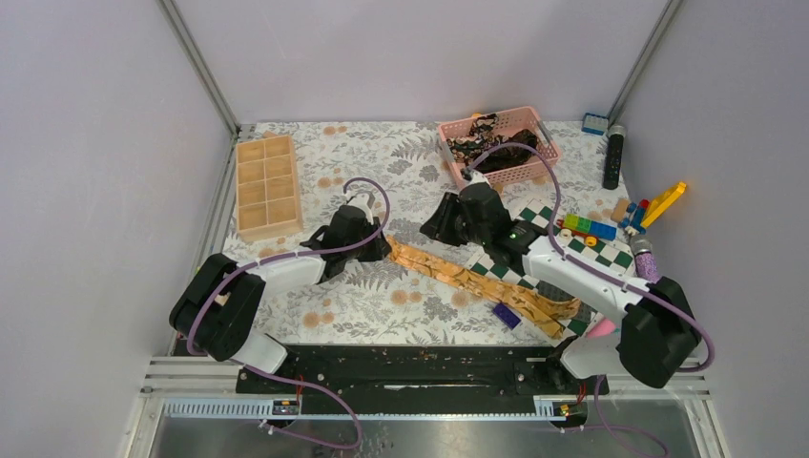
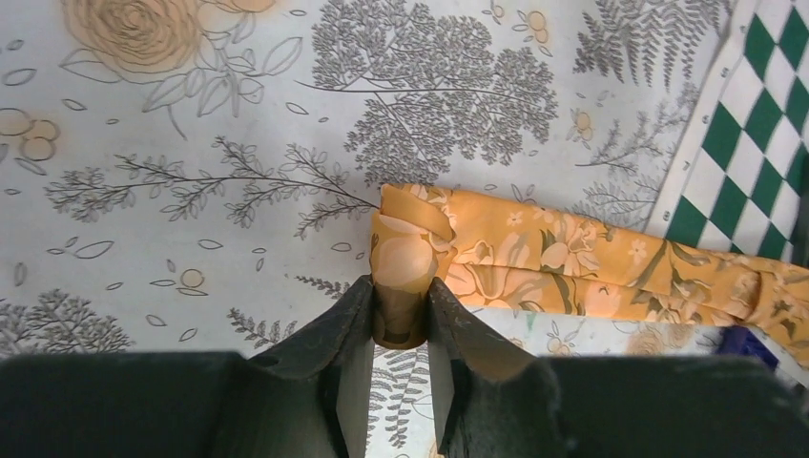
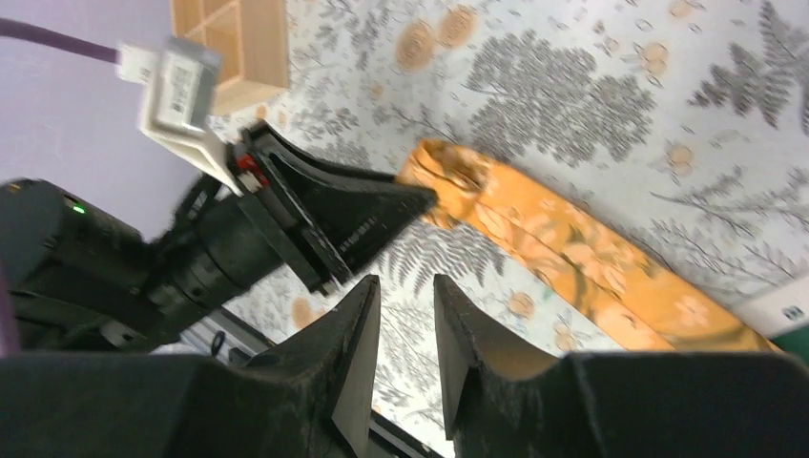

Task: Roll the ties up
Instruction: Roll the tie at the center of the board.

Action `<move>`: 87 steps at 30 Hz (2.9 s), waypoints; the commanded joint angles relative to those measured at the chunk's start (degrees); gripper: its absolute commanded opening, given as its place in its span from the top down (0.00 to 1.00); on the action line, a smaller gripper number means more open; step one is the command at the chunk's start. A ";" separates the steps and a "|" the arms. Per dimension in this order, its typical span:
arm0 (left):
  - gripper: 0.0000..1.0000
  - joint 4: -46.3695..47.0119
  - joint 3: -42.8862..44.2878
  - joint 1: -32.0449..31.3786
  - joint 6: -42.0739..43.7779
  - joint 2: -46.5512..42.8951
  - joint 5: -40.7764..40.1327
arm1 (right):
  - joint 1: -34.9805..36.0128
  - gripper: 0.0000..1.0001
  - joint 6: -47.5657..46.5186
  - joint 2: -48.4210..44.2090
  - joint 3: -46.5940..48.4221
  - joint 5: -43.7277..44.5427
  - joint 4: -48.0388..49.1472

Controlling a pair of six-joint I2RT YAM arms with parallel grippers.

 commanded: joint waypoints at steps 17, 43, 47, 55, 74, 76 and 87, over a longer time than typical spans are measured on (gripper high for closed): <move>0.78 -4.09 5.39 -3.26 0.49 -0.75 -14.21 | -0.63 0.66 -10.86 0.55 -4.85 13.39 -10.58; 0.79 -13.58 10.57 -7.94 4.50 -1.23 -28.43 | -1.48 0.65 -12.78 -12.87 -14.66 15.98 -16.00; 0.79 -14.85 11.87 -8.62 5.37 0.04 -31.41 | -1.53 0.65 -12.34 -12.68 -15.16 16.11 -15.91; 0.80 -18.97 16.81 -12.43 8.10 6.77 -41.59 | -1.63 0.66 -12.12 -13.05 -15.39 15.70 -15.94; 0.82 -28.31 27.35 -21.98 11.18 20.55 -57.30 | -1.57 0.66 -11.91 -15.20 -17.33 15.70 -15.96; 0.82 -28.71 27.70 -22.60 11.24 14.78 -57.80 | -1.64 0.66 -11.82 -15.49 -17.57 15.68 -15.95; 0.82 -30.42 29.84 -25.25 13.10 26.31 -61.40 | -1.70 0.66 -11.76 -17.44 -18.83 16.04 -15.99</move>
